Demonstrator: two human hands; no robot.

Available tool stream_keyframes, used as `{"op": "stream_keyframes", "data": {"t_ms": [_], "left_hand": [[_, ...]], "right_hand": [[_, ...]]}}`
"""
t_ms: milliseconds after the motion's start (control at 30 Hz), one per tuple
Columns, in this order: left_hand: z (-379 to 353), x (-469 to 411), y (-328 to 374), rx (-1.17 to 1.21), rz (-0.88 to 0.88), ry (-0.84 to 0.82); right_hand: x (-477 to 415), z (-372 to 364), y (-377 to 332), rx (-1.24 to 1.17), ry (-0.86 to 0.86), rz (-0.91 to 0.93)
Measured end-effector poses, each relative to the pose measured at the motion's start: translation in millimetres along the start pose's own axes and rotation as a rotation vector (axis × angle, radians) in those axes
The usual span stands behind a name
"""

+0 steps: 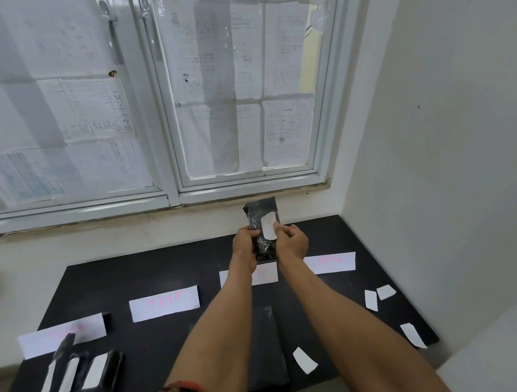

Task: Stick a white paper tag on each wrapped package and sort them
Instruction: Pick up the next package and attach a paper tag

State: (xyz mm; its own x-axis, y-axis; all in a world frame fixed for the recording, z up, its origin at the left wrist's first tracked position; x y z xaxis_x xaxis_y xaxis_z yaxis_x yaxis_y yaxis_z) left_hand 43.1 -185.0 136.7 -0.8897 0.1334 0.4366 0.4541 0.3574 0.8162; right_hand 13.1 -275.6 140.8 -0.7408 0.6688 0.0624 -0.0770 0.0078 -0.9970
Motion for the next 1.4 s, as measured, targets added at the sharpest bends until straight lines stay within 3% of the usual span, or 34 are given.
{"op": "stream_keyframes", "data": {"t_ms": [467,767,1133,1267,1400], "left_hand": [[-10,8,2,0.031,0.007,-0.079],[-8,9,6,-0.036,-0.052,-0.171],[-2,4,8,-0.034,-0.037,-0.159],[1,4,9,-0.105,-0.035,-0.146],[0,11,11,-0.246,-0.011,-0.196]], "right_hand": [[2,2,4,0.095,0.1,0.046],[4,6,-1,0.002,0.079,0.042],[5,16,-8,-0.083,0.045,0.081],[3,18,-10,-0.037,-0.067,0.091],[-6,22,-13,-0.021,-0.051,0.068]]}}
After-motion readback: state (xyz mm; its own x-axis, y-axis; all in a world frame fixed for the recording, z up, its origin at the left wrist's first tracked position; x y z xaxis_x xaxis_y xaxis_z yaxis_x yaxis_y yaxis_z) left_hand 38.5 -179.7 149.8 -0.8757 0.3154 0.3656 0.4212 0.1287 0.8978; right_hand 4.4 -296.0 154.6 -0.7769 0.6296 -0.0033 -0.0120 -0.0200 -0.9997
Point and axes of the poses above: each hand's wrist, its own x-axis away from the middle knuckle, its own z-axis out of the back of the hand, y = z × x, the point moved 2 cm from there along -x, towards the middle knuckle, and after that the axes turned 2 degrees about z, right-handed, at the moved point
